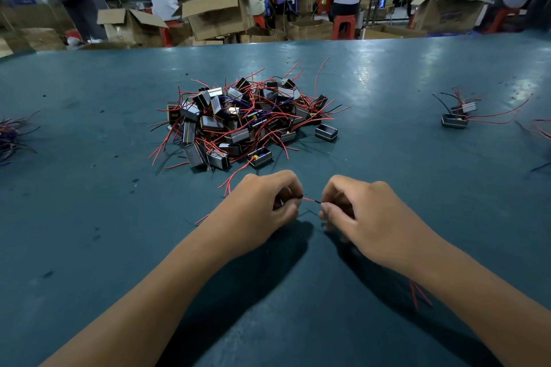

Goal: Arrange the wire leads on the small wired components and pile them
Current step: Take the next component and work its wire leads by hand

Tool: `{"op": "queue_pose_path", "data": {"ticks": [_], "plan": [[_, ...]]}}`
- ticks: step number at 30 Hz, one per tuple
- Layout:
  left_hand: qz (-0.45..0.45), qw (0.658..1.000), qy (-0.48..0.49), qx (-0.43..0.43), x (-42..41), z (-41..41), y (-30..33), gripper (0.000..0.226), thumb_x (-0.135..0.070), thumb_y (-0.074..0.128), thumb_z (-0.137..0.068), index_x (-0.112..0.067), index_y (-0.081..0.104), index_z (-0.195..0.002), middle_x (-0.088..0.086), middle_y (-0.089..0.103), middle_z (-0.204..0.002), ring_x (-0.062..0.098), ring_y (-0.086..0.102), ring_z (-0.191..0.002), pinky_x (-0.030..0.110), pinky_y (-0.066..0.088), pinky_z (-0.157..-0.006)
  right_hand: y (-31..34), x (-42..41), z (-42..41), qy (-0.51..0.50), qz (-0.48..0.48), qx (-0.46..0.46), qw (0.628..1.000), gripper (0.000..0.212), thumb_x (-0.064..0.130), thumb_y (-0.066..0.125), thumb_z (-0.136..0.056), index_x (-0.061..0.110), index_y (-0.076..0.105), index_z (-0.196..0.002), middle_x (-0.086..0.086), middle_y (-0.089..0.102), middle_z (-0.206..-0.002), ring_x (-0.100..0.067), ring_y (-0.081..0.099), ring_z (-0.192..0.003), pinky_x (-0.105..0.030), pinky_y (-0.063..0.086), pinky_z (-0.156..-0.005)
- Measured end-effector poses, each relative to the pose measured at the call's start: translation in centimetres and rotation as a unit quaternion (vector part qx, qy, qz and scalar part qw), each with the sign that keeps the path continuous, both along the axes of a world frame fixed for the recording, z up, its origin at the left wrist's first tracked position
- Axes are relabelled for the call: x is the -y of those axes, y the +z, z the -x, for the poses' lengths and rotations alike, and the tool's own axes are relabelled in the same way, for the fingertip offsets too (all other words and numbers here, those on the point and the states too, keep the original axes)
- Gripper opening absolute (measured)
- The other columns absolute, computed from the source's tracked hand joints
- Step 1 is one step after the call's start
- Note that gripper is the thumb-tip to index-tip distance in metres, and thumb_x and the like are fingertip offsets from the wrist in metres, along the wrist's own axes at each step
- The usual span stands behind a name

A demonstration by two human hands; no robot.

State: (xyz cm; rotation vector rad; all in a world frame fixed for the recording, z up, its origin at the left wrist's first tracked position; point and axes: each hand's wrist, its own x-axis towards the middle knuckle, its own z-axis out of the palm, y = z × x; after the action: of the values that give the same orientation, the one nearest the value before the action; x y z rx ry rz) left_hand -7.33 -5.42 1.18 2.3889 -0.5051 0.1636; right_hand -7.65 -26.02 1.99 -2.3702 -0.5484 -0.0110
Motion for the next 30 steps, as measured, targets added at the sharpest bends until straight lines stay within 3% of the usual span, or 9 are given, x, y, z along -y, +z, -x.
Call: {"op": "queue_pose_path", "data": {"ticks": [3,7,10,14,17,21,30], "plan": [[0.018,1.000,-0.002,-0.010,0.0,0.0,0.0,0.011,-0.011,0.067,-0.092,-0.021,0.065,-0.088,-0.008,0.072,-0.076,0.010,0.065,-0.069,0.028,0.052,-0.067,-0.6,-0.3,-0.3,-0.035,-0.130,-0.076,0.988,0.013,0.013,0.057,-0.097,0.020,0.060,-0.086,0.003,0.072,-0.070,-0.014,0.069,-0.056,-0.021,0.049,-0.044],[0.053,0.998,-0.008,-0.016,0.2,0.1,-0.1,0.008,-0.015,0.070,-0.094,-0.019,0.067,-0.088,-0.013,0.074,-0.076,-0.004,0.063,-0.065,0.008,0.043,-0.062,-0.9,-0.4,-0.6,-0.062,-0.198,-0.095,0.974,0.013,0.012,0.060,-0.095,0.021,0.065,-0.087,0.002,0.073,-0.072,-0.016,0.069,-0.056,-0.022,0.047,-0.041],[0.100,0.994,-0.015,-0.031,0.5,0.1,-0.2,0.008,-0.016,0.072,-0.093,-0.018,0.067,-0.087,-0.012,0.074,-0.077,-0.003,0.064,-0.062,0.009,0.046,-0.060,-1.1,-0.6,-0.6,-0.045,-0.241,-0.116,0.963,0.012,0.009,0.061,-0.095,0.017,0.068,-0.089,-0.002,0.074,-0.073,-0.018,0.069,-0.057,-0.022,0.048,-0.043],[0.146,0.987,-0.004,-0.066,0.8,0.1,-0.5,0.009,-0.020,0.071,-0.093,-0.018,0.066,-0.087,-0.008,0.076,-0.077,0.012,0.069,-0.060,0.025,0.056,-0.058,-1.3,-0.7,-0.7,-0.038,-0.253,-0.108,0.961,0.014,0.010,0.063,-0.093,0.019,0.070,-0.085,-0.002,0.071,-0.069,-0.016,0.064,-0.053,-0.024,0.051,-0.050],[0.176,0.980,-0.001,-0.091,0.9,0.1,-0.5,0.010,-0.020,0.071,-0.093,-0.015,0.064,-0.089,-0.003,0.076,-0.078,0.015,0.069,-0.061,0.031,0.059,-0.059,-1.3,-0.7,-0.7,-0.038,-0.248,-0.095,0.963,0.015,0.014,0.064,-0.092,0.022,0.071,-0.081,0.000,0.068,-0.065,-0.016,0.059,-0.051,-0.026,0.050,-0.049],[0.200,0.973,0.006,-0.114,0.9,-0.1,-0.6,0.017,-0.019,0.072,-0.093,-0.018,0.055,-0.098,-0.001,0.077,-0.077,0.014,0.068,-0.057,0.024,0.054,-0.055,-1.6,-1.0,-0.8,-0.039,-0.260,-0.088,0.961,0.016,0.016,0.066,-0.091,0.026,0.071,-0.079,0.002,0.066,-0.063,-0.013,0.053,-0.050,-0.027,0.047,-0.045],[0.220,0.968,0.005,-0.116,1.4,0.0,-0.9,0.020,-0.017,0.072,-0.092,-0.021,0.054,-0.100,0.002,0.076,-0.074,0.017,0.069,-0.057,0.023,0.052,-0.054,-1.9,-1.3,-0.7,-0.042,-0.278,-0.062,0.958,0.012,0.018,0.071,-0.089,0.021,0.072,-0.078,0.009,0.057,-0.053,-0.005,0.044,-0.046,-0.024,0.038,-0.046]]}}
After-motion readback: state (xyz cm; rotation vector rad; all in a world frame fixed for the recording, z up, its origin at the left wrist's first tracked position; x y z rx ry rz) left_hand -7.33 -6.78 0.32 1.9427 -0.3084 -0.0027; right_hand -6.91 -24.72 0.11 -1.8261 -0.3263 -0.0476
